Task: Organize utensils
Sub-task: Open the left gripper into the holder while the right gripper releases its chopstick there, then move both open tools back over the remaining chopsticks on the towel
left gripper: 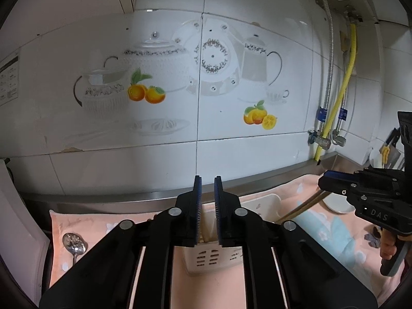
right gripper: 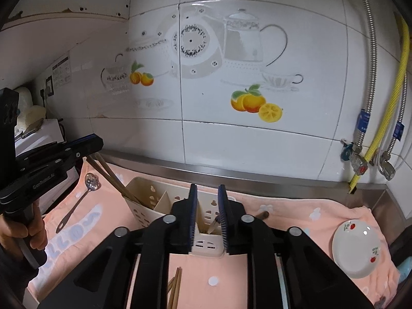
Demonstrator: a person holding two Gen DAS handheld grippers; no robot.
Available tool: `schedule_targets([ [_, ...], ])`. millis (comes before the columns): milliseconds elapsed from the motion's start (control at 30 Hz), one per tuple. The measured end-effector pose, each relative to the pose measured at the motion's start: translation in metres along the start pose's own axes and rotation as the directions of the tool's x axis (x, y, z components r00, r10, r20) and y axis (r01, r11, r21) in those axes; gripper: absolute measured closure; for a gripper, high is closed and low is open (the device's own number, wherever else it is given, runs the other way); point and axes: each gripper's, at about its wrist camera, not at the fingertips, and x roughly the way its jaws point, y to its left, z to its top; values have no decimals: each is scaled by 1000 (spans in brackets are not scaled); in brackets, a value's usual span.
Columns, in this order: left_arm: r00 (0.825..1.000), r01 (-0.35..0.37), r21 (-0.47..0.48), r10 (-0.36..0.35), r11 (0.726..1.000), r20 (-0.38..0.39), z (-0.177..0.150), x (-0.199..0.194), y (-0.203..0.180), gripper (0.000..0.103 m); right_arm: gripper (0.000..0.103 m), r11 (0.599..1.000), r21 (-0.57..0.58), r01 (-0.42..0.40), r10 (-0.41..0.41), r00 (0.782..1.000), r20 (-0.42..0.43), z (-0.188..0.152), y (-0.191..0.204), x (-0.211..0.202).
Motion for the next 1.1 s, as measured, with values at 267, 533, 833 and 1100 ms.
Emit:
schedule_targets([
  [267, 1000, -14, 5, 13, 1000, 20, -21, -38, -9, 56, 67, 1000, 2, -18, 18, 1000, 6, -37, 6, -28],
  [533, 998, -24, -46, 21, 999, -60, -77, -57, -7, 48, 67, 999, 30, -38, 41, 997, -72, -109, 14, -34],
  [833, 989, -43, -117, 26, 992, -147, -138, -69, 1, 29, 67, 998, 48, -50, 58, 982, -181, -181, 27, -31],
  [1100, 979, -89, -180, 52, 980, -198, -171, -77, 15, 17, 74, 994, 84, -66, 86, 964, -253, -222, 34, -24],
])
